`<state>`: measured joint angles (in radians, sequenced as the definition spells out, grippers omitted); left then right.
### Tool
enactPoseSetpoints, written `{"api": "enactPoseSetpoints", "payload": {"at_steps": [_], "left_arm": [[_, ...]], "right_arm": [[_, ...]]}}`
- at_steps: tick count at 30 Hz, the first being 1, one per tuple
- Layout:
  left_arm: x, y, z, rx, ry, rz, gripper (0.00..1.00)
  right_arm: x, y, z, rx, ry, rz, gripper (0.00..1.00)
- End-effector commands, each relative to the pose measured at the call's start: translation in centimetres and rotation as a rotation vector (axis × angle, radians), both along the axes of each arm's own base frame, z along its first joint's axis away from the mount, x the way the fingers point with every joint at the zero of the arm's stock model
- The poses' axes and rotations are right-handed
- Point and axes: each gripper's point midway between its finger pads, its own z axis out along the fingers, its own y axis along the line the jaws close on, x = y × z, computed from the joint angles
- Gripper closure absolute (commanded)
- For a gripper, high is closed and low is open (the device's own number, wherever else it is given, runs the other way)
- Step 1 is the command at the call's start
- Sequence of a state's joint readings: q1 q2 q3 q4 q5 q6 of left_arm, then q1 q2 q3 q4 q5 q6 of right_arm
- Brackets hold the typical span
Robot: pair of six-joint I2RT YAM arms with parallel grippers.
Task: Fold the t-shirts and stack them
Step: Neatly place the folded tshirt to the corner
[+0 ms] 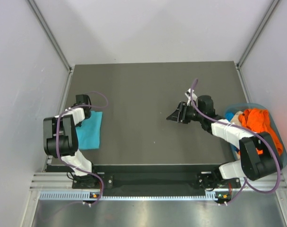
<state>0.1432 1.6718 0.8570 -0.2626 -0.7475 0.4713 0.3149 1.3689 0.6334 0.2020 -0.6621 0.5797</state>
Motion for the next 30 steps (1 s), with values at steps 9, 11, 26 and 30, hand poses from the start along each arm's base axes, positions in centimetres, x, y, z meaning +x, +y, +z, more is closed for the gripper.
{"api": "enactPoseSetpoints", "payload": {"at_steps": [9, 11, 26, 30], "left_arm": [[4.5, 0.9, 8.1, 0.001, -0.272, 0.157, 0.07], [4.2, 0.9, 9.2, -0.003, -0.275, 0.207, 0.07], [7.3, -13.6, 6.6, -0.907, -0.443, 0.331, 1.00], [5.3, -15.6, 3.4, -0.988, -0.385, 0.347, 1.00]], "right_arm": [[0.7, -0.5, 1.7, 0.013, -0.082, -0.004, 0.47], [0.8, -0.9, 1.8, 0.005, -0.085, -0.017, 0.47], [0.1, -2.9, 4.4, -0.103, -0.101, -0.082, 0.47], [-0.3, -3.1, 4.2, -0.117, -0.088, -0.078, 0.48]]}}
